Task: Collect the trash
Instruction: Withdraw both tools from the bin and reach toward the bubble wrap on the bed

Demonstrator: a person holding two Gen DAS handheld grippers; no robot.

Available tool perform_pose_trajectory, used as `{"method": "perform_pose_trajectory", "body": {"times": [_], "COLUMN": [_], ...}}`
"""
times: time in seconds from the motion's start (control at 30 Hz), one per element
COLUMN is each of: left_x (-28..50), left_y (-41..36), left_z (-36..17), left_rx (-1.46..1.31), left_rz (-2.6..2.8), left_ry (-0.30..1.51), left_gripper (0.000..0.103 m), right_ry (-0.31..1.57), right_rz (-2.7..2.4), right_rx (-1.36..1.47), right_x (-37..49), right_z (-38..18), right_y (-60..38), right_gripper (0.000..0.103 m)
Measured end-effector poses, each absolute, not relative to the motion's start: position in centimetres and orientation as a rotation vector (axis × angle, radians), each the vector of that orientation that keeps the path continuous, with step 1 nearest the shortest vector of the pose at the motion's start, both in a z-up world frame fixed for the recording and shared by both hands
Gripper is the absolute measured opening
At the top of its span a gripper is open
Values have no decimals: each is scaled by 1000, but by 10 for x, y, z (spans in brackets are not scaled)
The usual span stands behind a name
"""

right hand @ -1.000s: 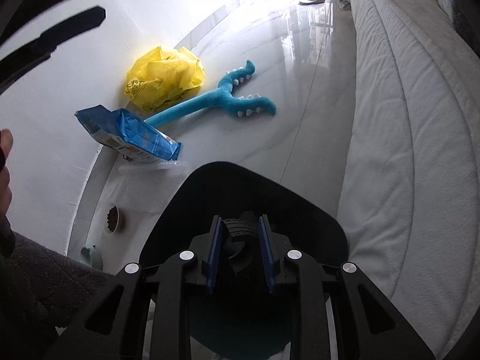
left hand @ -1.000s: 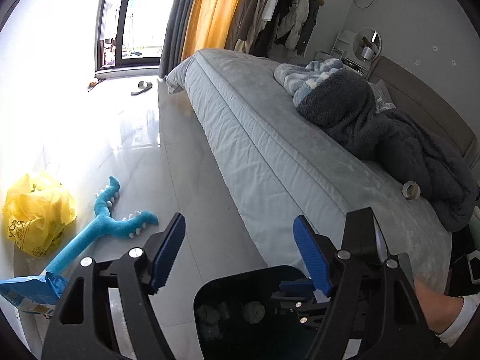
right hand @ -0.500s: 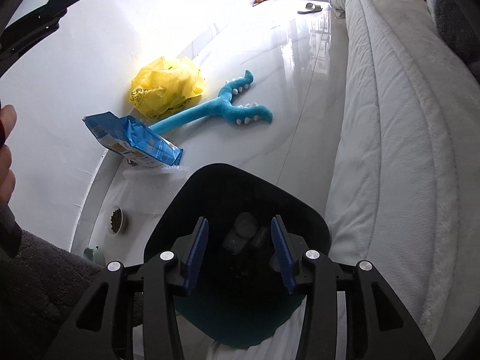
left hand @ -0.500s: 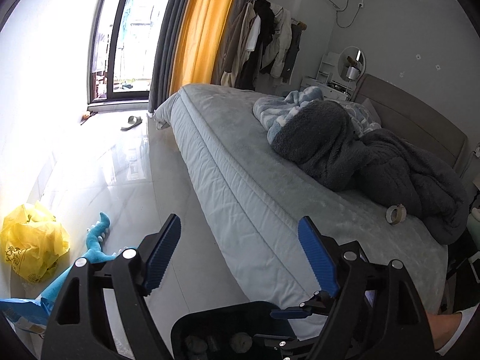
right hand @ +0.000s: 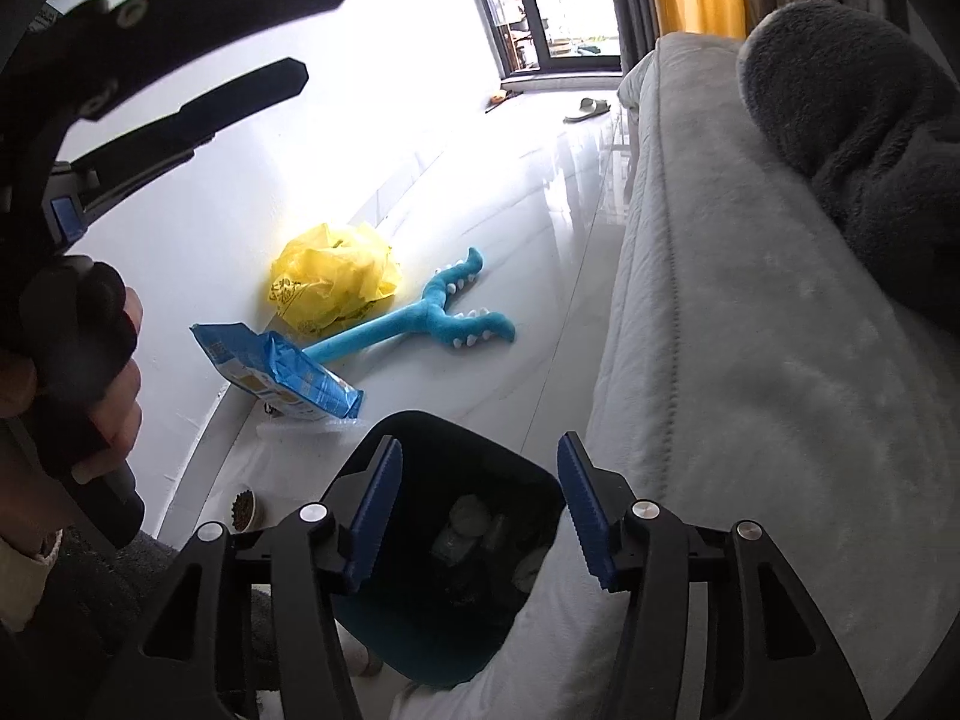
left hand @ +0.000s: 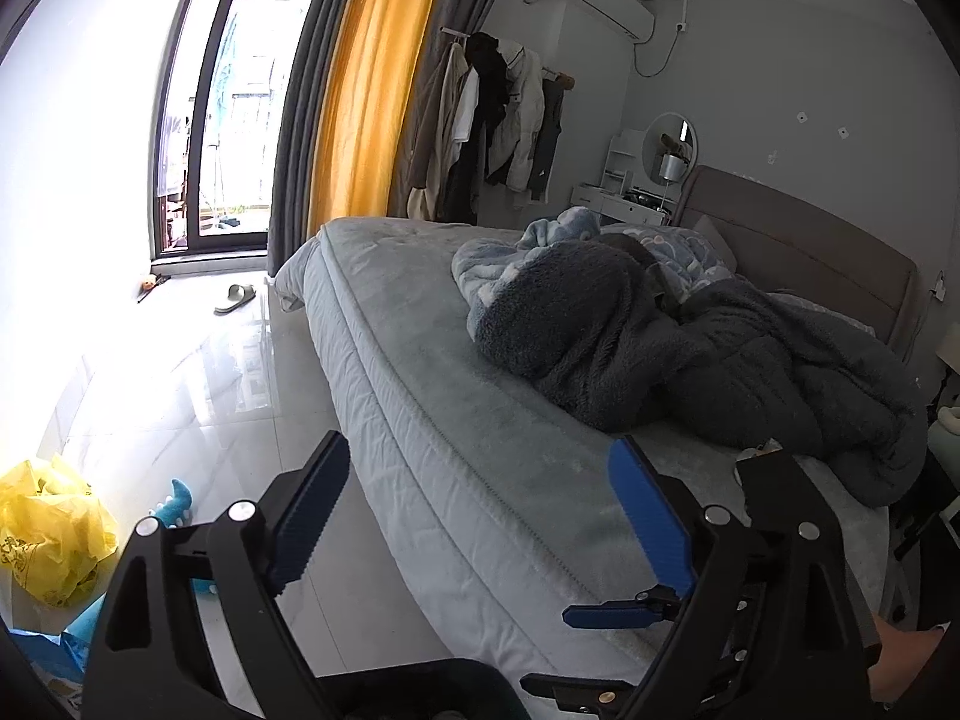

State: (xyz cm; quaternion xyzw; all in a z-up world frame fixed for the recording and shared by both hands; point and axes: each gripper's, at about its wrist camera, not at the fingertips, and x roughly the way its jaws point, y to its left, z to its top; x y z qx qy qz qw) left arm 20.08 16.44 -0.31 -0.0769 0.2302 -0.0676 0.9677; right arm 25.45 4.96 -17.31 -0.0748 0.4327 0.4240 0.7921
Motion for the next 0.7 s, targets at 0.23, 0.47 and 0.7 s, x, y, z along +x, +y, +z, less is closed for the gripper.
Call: {"method": "perform_pose_trajectory", "body": {"times": [0.23, 0.47, 0.7], "left_x": [211, 222, 230], "left_y": [140, 110, 84], "left_z": [-3, -5, -9], "left_rx": [-165, -160, -150], "left_rz": [-161, -192, -221], "left_ry": [461, 471, 483], "left_gripper": [91, 91, 91], "right_ry": [850, 812, 792], "right_rz": [836, 749, 673], "right_rx": [-123, -98, -69], "right_x": [267, 278, 290], "right_z": [-156, -151, -148], "right_y": [7, -34, -77], "right_gripper": [59, 59, 61]}}
